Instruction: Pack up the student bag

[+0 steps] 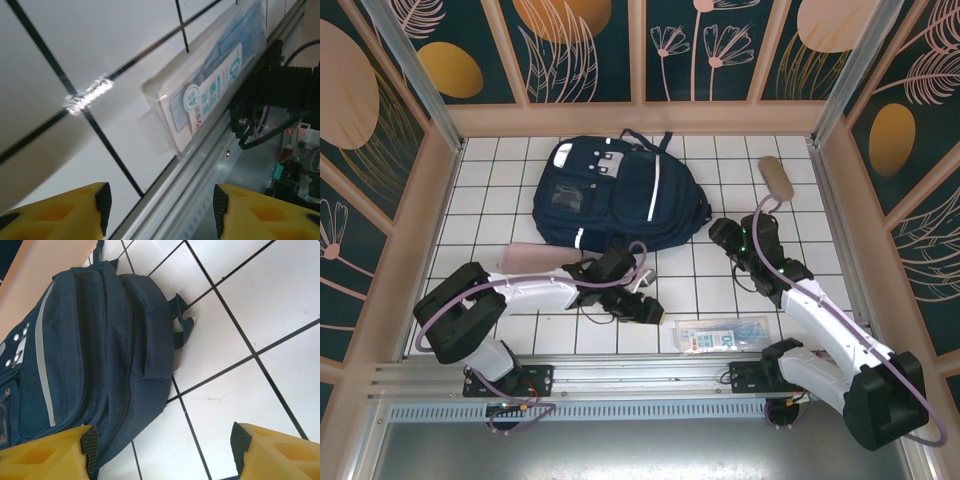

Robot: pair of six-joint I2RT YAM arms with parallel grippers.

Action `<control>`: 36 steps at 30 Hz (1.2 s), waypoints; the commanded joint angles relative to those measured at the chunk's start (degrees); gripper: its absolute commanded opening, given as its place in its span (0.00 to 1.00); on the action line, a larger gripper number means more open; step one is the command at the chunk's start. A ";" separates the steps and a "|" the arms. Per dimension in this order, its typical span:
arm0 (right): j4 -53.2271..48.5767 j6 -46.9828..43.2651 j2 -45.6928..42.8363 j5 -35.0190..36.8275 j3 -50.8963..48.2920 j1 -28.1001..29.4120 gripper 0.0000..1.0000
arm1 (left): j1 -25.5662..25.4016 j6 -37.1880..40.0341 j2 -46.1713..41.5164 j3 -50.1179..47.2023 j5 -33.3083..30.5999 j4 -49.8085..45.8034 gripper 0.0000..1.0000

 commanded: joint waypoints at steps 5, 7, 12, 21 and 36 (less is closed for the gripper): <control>-0.56 1.37 -5.55 -1.90 -3.72 -0.27 0.71 | -3.52 -6.46 1.07 -1.07 -0.22 9.52 0.57; -1.00 1.38 -5.98 -2.44 -3.90 -0.32 0.71 | -4.65 -7.25 2.40 -0.55 -0.22 10.27 0.56; -1.47 0.45 -6.47 -2.40 -3.98 -0.31 0.71 | -5.39 -8.99 4.27 -0.50 -0.42 10.87 0.52; 1.46 1.48 -7.14 -3.23 -6.36 -0.27 0.71 | -7.34 -11.16 7.70 1.12 0.30 11.58 0.45; 2.66 0.86 -7.71 -3.28 -8.12 -0.38 0.70 | -8.59 -12.02 13.75 4.84 0.40 9.86 0.37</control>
